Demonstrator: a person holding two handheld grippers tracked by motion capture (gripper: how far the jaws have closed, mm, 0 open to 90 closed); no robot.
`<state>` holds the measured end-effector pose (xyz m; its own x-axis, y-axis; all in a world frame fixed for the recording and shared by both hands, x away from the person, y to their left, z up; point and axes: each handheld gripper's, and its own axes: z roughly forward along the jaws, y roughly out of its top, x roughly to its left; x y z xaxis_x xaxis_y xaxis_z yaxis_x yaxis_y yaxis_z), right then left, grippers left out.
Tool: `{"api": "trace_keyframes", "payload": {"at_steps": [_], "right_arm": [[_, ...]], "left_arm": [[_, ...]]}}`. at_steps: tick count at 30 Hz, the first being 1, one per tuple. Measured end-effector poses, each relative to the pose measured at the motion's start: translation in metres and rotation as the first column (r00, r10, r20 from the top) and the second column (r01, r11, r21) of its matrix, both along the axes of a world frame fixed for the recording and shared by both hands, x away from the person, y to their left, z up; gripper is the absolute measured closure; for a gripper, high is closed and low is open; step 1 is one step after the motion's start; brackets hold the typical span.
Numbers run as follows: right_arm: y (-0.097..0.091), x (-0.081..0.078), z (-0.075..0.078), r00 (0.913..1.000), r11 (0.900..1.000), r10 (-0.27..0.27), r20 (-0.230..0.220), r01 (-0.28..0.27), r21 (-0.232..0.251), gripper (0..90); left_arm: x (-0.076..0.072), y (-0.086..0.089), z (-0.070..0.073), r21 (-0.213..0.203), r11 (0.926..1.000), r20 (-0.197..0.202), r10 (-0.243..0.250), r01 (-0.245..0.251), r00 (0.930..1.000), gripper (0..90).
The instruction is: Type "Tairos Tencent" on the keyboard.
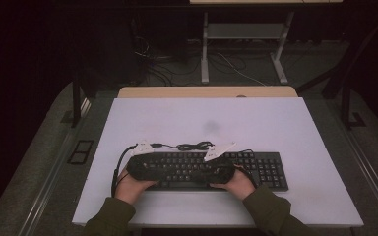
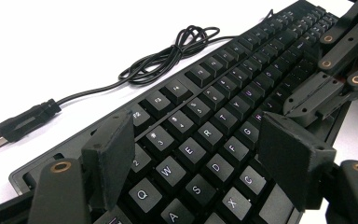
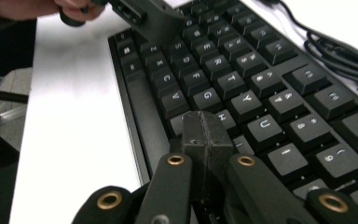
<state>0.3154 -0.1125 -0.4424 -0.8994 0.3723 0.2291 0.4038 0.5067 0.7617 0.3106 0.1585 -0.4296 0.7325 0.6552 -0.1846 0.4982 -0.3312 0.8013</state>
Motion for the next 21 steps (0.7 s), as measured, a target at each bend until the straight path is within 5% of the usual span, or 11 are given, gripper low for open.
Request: {"api": "trace_keyframes", "payload": {"at_steps": [8,21], "right_arm": [[-0.005,0.001,0.005,1.0,0.9995,-0.006,0.003,0.006,0.032,82.9],[-0.021,0.008,0.011,0.9989,0.9951,-0.047,0.003,0.047,0.087,56.5]], "left_arm": [[0.001,-0.002,0.002,-0.013,0.9999,0.004,-0.006,0.006,1.0,31.1],[0.006,-0.017,0.005,-0.011,0.9989,-0.001,-0.046,0.046,0.9989,58.0]]}}
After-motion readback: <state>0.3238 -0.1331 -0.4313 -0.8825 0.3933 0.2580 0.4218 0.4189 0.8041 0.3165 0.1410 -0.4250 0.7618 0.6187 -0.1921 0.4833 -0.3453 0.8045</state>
